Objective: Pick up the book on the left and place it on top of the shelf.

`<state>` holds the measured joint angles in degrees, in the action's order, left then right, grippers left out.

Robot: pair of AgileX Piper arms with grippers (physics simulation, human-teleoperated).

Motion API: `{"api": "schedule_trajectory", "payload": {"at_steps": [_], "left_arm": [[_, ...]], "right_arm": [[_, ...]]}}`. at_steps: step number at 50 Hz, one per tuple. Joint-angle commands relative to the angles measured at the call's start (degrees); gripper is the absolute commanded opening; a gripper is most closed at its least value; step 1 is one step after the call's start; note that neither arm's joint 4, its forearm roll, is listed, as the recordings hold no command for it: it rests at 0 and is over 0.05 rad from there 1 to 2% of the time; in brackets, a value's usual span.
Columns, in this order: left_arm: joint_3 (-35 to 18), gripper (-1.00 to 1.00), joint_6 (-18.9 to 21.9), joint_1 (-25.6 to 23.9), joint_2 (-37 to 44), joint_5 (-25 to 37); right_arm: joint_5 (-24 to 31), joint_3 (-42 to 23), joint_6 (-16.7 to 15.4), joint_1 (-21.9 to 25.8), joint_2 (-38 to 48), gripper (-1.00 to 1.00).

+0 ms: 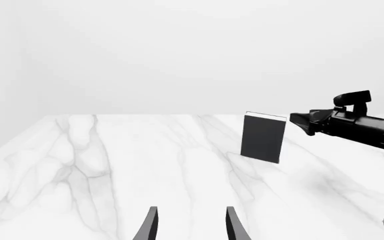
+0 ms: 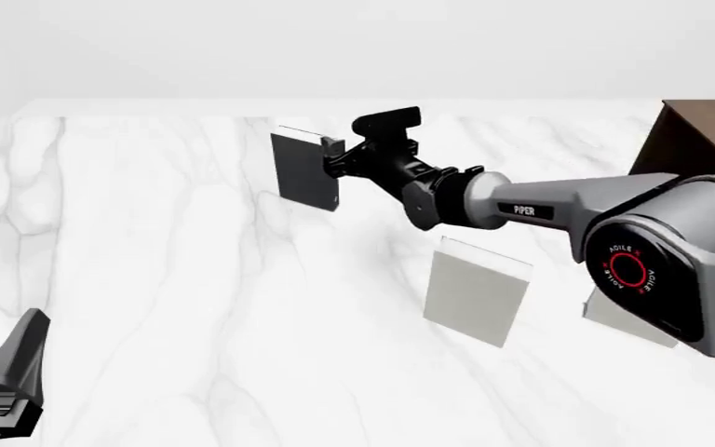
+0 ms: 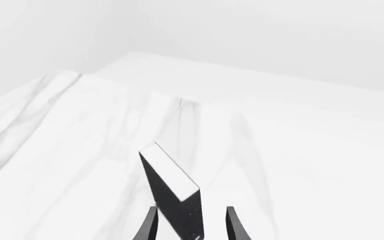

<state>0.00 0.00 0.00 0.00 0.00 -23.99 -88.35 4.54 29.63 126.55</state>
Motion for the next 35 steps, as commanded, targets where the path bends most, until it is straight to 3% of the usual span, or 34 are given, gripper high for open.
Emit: {"api": "schedule_trajectory", "payload": {"at_steps": [1,35], "left_arm": [[0.0,1.00,0.0,0.0,0.0,0.0],[0.0,1.00,0.0,0.0,0.0,0.0]], "right_arm": [[-0.1,-1.6,0.4,0.4,2.1,1.00],[0.3,-6.5,0.7,0.8,6.8,1.00]]}}
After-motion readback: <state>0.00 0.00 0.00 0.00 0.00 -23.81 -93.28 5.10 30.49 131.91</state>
